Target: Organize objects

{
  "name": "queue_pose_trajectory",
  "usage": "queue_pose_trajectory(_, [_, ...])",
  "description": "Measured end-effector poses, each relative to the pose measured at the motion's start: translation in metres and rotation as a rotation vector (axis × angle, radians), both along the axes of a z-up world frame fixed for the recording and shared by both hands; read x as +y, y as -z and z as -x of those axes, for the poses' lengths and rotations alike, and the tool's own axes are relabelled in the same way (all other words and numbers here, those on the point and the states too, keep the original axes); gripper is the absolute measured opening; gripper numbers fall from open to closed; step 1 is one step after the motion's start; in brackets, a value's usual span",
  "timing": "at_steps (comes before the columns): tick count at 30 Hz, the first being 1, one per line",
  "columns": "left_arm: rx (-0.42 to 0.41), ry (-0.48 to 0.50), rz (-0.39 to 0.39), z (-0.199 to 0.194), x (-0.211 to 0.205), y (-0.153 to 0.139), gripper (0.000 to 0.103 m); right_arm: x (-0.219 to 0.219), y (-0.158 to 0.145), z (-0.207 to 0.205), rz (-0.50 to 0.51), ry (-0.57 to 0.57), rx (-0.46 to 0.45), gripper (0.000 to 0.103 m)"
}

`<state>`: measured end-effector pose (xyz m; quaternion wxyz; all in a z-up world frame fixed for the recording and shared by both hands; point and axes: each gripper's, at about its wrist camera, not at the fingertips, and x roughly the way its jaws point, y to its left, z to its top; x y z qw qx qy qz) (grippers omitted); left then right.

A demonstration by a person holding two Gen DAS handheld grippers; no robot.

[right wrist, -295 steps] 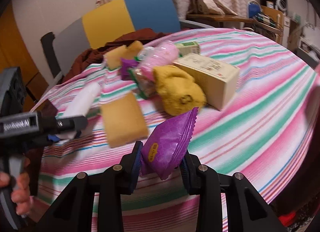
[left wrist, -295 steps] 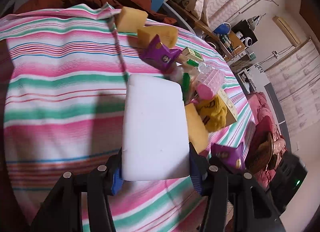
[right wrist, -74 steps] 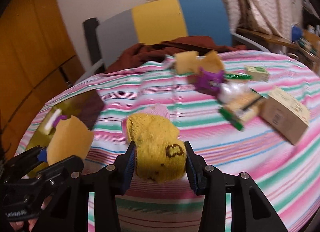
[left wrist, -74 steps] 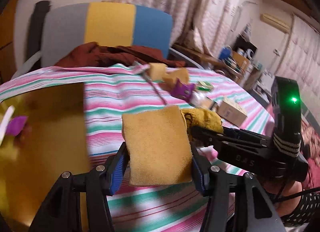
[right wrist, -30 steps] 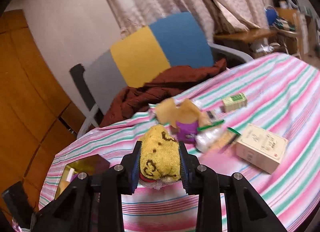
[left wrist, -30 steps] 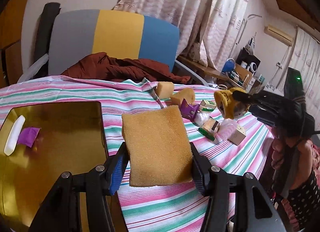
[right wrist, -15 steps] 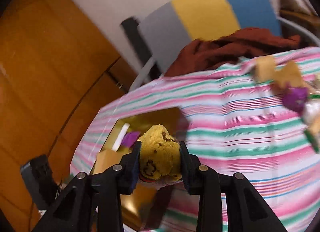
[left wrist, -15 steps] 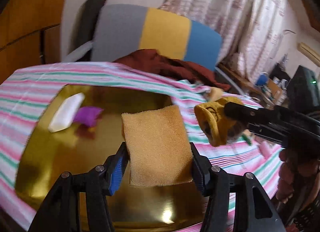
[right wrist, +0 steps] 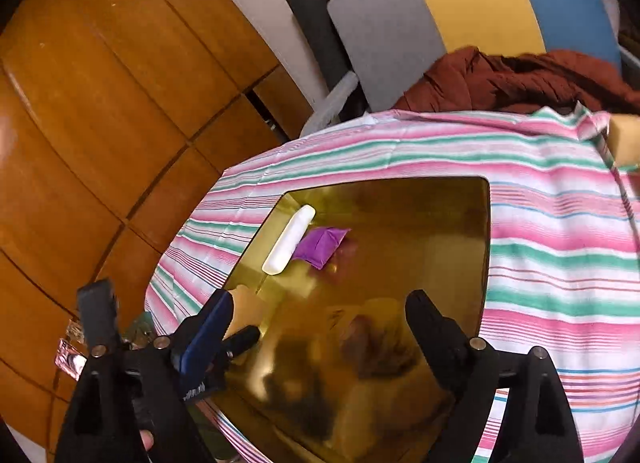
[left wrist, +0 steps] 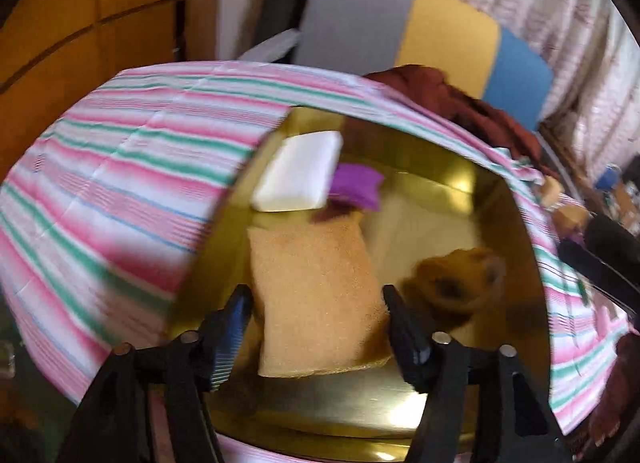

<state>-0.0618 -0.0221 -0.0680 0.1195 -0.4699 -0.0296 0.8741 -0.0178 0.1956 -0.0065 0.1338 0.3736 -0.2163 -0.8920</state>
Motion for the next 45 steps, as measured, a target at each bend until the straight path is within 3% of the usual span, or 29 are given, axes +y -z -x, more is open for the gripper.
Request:
queue_pose_trajectory(5, [0.049, -0.026, -0.025, 0.001, -0.009, -0.010, 0.082, 0.009, -0.004, -0.014, -0.011, 0.030, 0.015, 0.092])
queue_pose_trajectory(9, [0.086, -0.046, -0.041, 0.002, -0.009, -0.021, 0.082, 0.021, -0.003, -0.026, 0.003, 0.063, 0.016, 0.093])
queue_pose_trajectory(16, [0.070, -0.070, -0.200, -0.008, -0.006, -0.030, 0.082, 0.040, -0.001, -0.036, 0.032, 0.106, 0.012, 0.093])
queue_pose_trajectory(18, [0.070, -0.056, -0.212, -0.013, -0.001, -0.032, 0.082, 0.043, -0.002, -0.038, 0.032, 0.114, 0.017, 0.093])
queue_pose_trajectory(26, [0.106, 0.073, -0.181, -0.042, 0.036, -0.042, 0.082, 0.070, 0.001, -0.051, -0.020, 0.176, 0.021, 0.093])
queue_pose_trajectory(38, [0.160, 0.380, -0.166, -0.087, 0.129, -0.063, 0.082, 0.168, 0.023, -0.104, -0.071, 0.415, -0.040, 0.093])
queue_pose_trajectory(45, [0.145, 0.513, -0.133, -0.108, 0.182, -0.061, 0.082, 0.225, 0.039, -0.142, -0.069, 0.562, -0.086, 0.093])
